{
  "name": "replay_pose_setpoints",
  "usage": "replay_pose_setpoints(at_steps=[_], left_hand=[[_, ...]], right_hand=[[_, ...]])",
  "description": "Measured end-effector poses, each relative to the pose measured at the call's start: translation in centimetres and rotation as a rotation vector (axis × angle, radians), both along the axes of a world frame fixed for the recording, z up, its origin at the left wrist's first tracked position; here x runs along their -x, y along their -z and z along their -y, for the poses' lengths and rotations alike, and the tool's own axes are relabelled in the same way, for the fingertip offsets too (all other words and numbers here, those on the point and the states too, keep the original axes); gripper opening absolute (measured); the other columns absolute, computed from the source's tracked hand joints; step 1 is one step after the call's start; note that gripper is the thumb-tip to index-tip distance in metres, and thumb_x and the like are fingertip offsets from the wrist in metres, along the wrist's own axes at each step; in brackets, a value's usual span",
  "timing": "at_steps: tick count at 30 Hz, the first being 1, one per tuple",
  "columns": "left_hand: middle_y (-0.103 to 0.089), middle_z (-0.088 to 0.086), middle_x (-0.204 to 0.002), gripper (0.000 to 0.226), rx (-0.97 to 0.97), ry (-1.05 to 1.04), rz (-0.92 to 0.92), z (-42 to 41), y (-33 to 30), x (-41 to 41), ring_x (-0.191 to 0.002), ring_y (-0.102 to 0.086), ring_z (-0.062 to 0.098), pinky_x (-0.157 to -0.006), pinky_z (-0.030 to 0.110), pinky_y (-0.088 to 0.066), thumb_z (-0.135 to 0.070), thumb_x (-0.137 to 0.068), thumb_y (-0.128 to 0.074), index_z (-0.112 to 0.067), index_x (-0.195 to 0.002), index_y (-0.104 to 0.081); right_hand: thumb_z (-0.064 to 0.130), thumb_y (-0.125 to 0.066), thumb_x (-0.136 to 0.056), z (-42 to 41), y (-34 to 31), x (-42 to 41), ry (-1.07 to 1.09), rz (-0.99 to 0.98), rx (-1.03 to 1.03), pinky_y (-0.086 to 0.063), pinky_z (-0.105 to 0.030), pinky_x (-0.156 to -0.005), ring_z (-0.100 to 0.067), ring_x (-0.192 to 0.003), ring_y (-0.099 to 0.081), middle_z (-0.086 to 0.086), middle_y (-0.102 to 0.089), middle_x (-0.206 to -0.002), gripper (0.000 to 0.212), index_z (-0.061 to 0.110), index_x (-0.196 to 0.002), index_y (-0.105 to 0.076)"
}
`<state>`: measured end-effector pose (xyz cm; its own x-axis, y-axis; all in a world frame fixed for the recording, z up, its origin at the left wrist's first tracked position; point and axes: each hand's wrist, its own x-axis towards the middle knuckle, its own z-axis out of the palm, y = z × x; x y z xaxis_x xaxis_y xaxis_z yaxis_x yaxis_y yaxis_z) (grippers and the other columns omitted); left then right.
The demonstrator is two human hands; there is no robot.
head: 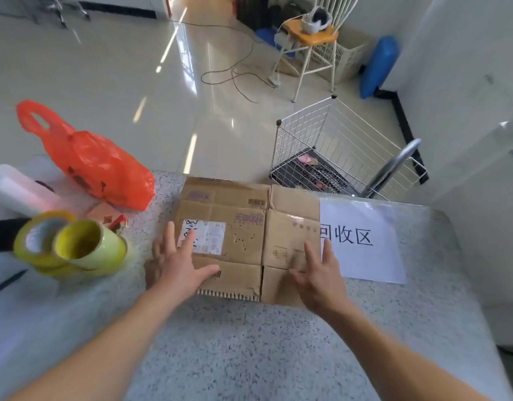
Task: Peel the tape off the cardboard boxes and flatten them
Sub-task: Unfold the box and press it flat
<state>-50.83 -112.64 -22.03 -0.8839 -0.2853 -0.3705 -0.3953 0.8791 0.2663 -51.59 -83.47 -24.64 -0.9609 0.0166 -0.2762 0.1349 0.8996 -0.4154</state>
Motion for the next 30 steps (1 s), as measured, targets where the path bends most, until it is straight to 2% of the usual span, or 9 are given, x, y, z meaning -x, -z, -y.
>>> replay_pose_setpoints(at_steps=[1, 3, 9, 12, 15, 18, 24, 27, 30], left_hand=[[0.037, -0.011, -0.157, 0.103, -0.019, 0.054, 0.048, -0.3, 0.9, -0.3, -0.149, 0.023, 0.032, -0.118, 0.061, -0.006, -0.072, -0.075, -0.067, -0.045, -0.156, -0.008], [0.047, -0.012, -0.150, 0.105, -0.003, 0.187, 0.142, -0.9, 2.6, -1.0, -0.144, 0.035, 0.032, -0.116, 0.064, 0.000, -0.074, -0.074, -0.064, -0.050, -0.154, 0.000], [0.052, -0.003, -0.146, 0.102, 0.100, 0.312, 0.269, -1.3, 5.2, -1.8, -0.139, 0.039, 0.040, -0.111, 0.074, -0.006, -0.075, -0.079, -0.053, -0.054, -0.148, 0.018], [0.046, -0.002, -0.152, 0.102, 0.106, 0.330, 0.282, -1.4, 4.7, -1.4, -0.142, 0.035, 0.041, -0.111, 0.072, -0.013, -0.071, -0.081, -0.057, -0.051, -0.150, 0.015], [0.033, -0.002, -0.159, 0.099, 0.111, 0.312, 0.281, -2.1, 3.2, -1.1, -0.148, 0.022, 0.040, -0.113, 0.062, -0.032, -0.058, -0.085, -0.065, -0.045, -0.155, 0.004], [0.017, -0.001, -0.165, 0.090, 0.136, 0.352, 0.195, -4.1, 1.6, -1.7, -0.152, 0.012, 0.033, -0.114, 0.056, -0.032, -0.058, -0.087, -0.064, -0.036, -0.156, -0.011], [-0.006, -0.001, -0.167, 0.079, 0.133, 0.461, -0.068, -10.7, -2.4, -5.5, -0.154, -0.005, 0.026, -0.120, 0.053, -0.019, -0.065, -0.091, -0.050, -0.029, -0.156, -0.022], [-0.017, -0.002, -0.165, 0.071, 0.113, 0.567, -0.165, -15.6, -5.4, -8.0, -0.152, -0.011, 0.022, -0.121, 0.049, -0.021, -0.063, -0.094, -0.046, -0.027, -0.154, -0.028], [-0.037, -0.005, -0.154, 0.064, 0.096, 0.693, -0.284, -21.9, -8.8, -11.1, -0.143, -0.029, 0.019, -0.115, 0.040, -0.028, -0.061, -0.094, -0.047, -0.025, -0.146, -0.039]], right_hand=[[0.060, -0.052, -0.090, 0.6, 0.8, -0.3, -0.045, 0.027, -0.034, -0.028, -0.048, -0.117, -0.034, -0.145, -0.016, -0.006, -0.001, -0.161, 0.072, 0.036, -0.149, -0.020], [0.061, -0.052, -0.089, 1.4, 1.9, -1.0, -0.099, 0.023, -0.084, -0.025, -0.047, -0.118, -0.032, -0.145, -0.010, -0.007, 0.003, -0.162, 0.075, 0.036, -0.150, -0.016], [0.067, -0.035, -0.095, 1.5, 3.2, -1.6, -0.167, 0.094, -0.185, -0.011, -0.047, -0.122, -0.037, -0.150, 0.009, -0.008, 0.017, -0.163, 0.078, 0.038, -0.152, 0.010], [0.064, -0.046, -0.093, 1.1, 2.9, -1.1, -0.181, 0.172, -0.144, 0.000, -0.044, -0.119, -0.034, -0.150, 0.016, -0.002, 0.024, -0.162, 0.087, 0.040, -0.153, 0.013], [0.042, -0.067, -0.086, 0.4, 1.2, -1.0, -0.205, 0.150, -0.088, -0.018, -0.044, -0.121, -0.031, -0.151, -0.001, -0.001, 0.007, -0.164, 0.085, 0.040, -0.152, -0.015], [0.028, -0.065, -0.087, -0.8, -0.6, -2.6, -0.139, 0.061, -0.028, -0.024, -0.043, -0.120, -0.025, -0.153, -0.009, 0.001, 0.001, -0.167, 0.078, 0.034, -0.154, -0.025], [0.035, -0.057, -0.094, -4.6, -4.8, -8.1, -0.029, -0.027, 0.062, -0.033, -0.041, -0.114, -0.019, -0.150, -0.024, 0.005, -0.007, -0.167, 0.070, 0.028, -0.155, -0.024], [0.033, -0.058, -0.095, -8.1, -7.7, -11.7, 0.000, -0.126, 0.057, -0.035, -0.038, -0.113, -0.020, -0.148, -0.028, 0.002, -0.020, -0.164, 0.065, 0.023, -0.152, -0.031], [0.032, -0.060, -0.093, -13.0, -10.8, -16.3, 0.028, -0.225, 0.008, -0.038, -0.036, -0.109, -0.024, -0.140, -0.039, -0.002, -0.038, -0.156, 0.059, 0.018, -0.148, -0.040]])
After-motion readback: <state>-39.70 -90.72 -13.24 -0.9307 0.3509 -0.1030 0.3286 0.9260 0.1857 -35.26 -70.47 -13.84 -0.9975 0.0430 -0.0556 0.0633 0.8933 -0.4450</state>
